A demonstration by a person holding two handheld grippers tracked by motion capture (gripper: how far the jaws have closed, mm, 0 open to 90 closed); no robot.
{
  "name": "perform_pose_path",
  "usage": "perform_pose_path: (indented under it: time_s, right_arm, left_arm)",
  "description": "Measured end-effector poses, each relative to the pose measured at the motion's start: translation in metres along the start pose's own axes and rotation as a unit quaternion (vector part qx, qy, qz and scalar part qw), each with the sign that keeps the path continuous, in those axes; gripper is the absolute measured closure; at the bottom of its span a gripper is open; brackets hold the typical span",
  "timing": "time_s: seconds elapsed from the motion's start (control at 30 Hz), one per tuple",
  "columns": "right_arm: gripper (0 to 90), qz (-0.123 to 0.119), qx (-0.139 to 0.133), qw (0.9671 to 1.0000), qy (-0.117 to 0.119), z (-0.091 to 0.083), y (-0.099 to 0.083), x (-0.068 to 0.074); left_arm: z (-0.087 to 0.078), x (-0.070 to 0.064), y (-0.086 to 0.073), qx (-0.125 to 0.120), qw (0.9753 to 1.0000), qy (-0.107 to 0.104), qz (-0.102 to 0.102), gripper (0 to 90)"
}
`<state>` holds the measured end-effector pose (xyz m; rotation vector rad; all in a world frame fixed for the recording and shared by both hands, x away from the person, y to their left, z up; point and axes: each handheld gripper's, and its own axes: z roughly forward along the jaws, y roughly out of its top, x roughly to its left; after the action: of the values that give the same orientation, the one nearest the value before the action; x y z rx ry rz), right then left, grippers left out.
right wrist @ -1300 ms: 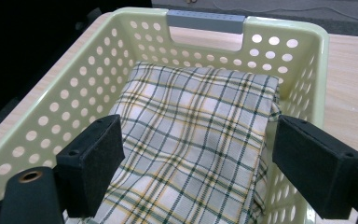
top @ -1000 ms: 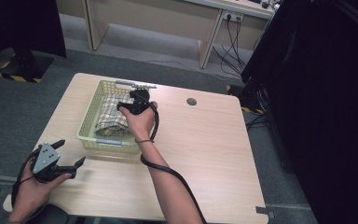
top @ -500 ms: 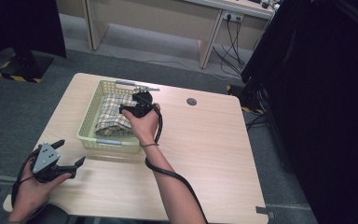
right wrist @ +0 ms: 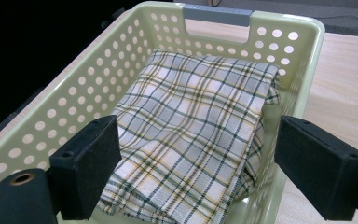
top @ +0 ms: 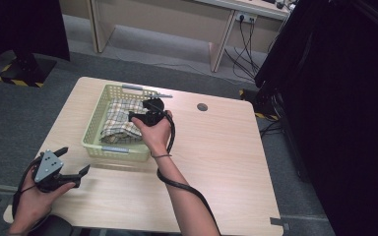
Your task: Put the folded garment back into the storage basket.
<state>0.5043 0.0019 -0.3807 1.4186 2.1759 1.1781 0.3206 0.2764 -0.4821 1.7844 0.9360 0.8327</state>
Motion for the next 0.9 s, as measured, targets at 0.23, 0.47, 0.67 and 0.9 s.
perform_pose_path:
  time_s: [0.23,0.47,0.67,0.9]
  right_arm:
    - [15.0,-0.004,-0.004,1.0,0.001,-0.0055,0.0006,-0.0013]
    - [15.0,-0.005,-0.002,1.0,0.004,-0.0062,-0.0016,-0.0026]
    - [15.0,-0.004,-0.003,1.0,0.006,-0.0073,-0.0042,-0.0038]
    - [14.9,-0.005,-0.006,1.0,0.005,-0.0105,-0.0055,-0.0076]
  left_arm:
    - [0.0,0.0,0.0,0.0,1.0,0.001,-0.001,7.0]
    - [0.0,0.0003,0.0,0.0,1.0,0.003,-0.003,6.7]
    - [-0.0002,0.0006,-0.0001,0.0,1.0,0.004,-0.005,6.3]
    - [-0.0002,0.0001,0.0,0.0,1.0,0.004,-0.002,5.8]
